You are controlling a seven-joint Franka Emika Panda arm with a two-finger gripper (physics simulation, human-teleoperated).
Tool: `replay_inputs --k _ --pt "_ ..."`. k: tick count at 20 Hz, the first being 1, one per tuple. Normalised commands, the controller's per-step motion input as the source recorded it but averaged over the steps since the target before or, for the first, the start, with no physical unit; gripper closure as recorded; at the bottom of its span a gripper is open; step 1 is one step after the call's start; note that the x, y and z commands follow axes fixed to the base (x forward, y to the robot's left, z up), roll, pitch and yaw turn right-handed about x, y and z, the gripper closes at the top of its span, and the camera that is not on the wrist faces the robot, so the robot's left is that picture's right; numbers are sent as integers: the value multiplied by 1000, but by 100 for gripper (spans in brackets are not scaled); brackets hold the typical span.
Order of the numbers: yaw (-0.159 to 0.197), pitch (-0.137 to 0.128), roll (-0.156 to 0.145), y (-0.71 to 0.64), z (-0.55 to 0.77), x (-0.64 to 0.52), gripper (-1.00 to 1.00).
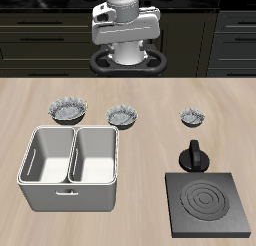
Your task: Place the largest bowl on the flat stove
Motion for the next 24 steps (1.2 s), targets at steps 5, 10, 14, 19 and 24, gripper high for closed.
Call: replay_inputs --k 5,10,14,19,24 --pt "3 4 -53 -454 -29 92 -100" --pt "2 9 -53 -500 -25 108 -100" --pt "-13 -32 -33 -507 54 30 -100" --pt "-11 -13 -28 -506 51 0 -100" --pt "-7 -23 -37 -381 63 -52 -100"
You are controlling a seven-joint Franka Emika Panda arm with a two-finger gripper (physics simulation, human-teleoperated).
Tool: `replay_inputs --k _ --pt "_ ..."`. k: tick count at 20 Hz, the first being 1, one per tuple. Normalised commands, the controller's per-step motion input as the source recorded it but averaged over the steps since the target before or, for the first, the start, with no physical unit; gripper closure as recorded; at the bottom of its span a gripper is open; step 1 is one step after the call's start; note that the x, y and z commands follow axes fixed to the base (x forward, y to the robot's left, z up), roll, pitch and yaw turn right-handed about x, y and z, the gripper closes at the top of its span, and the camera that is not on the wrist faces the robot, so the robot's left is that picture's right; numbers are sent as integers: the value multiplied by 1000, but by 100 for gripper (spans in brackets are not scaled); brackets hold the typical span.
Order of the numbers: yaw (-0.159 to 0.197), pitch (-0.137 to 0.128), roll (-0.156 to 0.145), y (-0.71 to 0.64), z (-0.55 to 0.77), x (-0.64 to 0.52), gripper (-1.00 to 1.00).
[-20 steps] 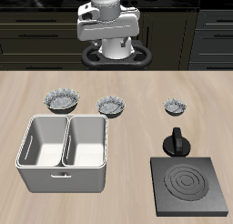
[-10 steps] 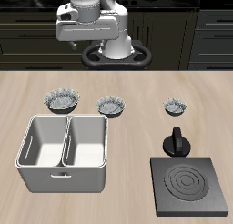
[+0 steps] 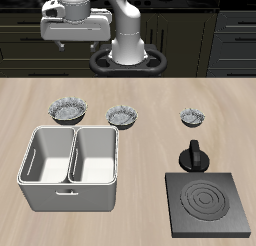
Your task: Place the largest bowl on the flat stove
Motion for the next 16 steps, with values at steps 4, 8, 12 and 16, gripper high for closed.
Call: replay_inputs --k 4,8,12,16 --pt "5 -11 -48 -470 -5 -69 -100" --pt "6 -12 -33 -241 -2 -35 -100" --pt "-5 9 21 58 -49 -10 -100" --pt "4 -5 47 204 -166 -9 -100"
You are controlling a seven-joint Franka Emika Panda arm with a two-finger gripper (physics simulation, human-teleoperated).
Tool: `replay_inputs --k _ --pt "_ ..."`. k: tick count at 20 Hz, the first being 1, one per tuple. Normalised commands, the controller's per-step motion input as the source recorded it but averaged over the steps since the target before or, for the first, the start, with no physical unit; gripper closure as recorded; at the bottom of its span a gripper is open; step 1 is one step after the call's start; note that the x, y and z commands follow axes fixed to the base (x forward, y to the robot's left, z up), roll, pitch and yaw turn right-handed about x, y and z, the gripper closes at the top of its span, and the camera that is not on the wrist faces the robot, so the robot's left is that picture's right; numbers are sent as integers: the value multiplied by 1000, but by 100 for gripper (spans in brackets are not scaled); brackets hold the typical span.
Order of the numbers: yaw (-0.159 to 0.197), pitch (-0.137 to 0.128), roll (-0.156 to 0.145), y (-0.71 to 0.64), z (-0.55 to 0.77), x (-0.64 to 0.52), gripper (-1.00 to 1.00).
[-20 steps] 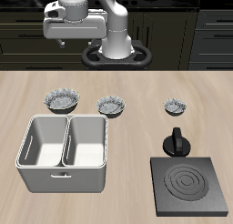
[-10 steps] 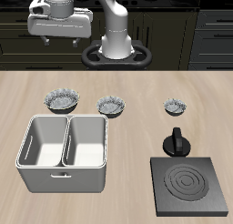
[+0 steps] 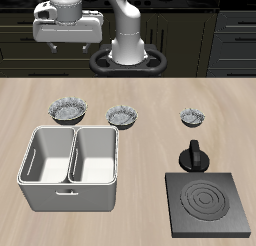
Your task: Place the largest bowl on the flat stove
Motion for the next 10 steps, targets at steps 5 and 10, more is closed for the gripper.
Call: replay_inputs --k 5,10 --pt "7 7 16 84 -296 14 -100" --pt "-1 38 4 35 -417 26 -100"
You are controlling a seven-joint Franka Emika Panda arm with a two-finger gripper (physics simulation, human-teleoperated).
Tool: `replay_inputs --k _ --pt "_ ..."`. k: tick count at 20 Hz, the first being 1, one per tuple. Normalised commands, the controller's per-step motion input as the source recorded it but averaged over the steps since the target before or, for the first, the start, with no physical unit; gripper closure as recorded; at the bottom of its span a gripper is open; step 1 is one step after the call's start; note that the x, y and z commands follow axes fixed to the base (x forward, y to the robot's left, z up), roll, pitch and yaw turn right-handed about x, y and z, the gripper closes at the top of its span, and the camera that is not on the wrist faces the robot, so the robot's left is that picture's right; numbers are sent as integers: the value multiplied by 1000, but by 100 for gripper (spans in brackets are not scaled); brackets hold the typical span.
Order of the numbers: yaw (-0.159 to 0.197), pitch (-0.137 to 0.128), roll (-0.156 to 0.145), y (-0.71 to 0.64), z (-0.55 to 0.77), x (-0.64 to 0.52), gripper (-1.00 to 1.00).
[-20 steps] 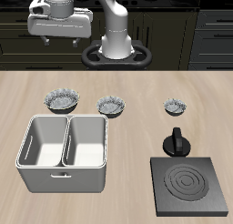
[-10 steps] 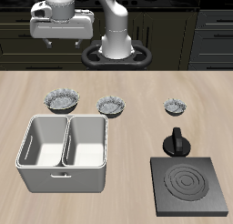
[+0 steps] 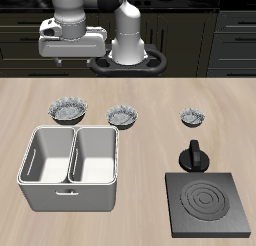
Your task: Place the largest bowl on the flat stove
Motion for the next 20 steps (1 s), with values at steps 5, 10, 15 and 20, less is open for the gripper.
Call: replay_inputs --k 5,10,15,20 --pt "-12 19 1 18 -368 -19 -100" --pt "-3 13 -7 0 -422 -52 -100" --pt "-13 15 6 -3 -302 -29 -100" --pt "-15 25 14 59 -362 -44 -100"
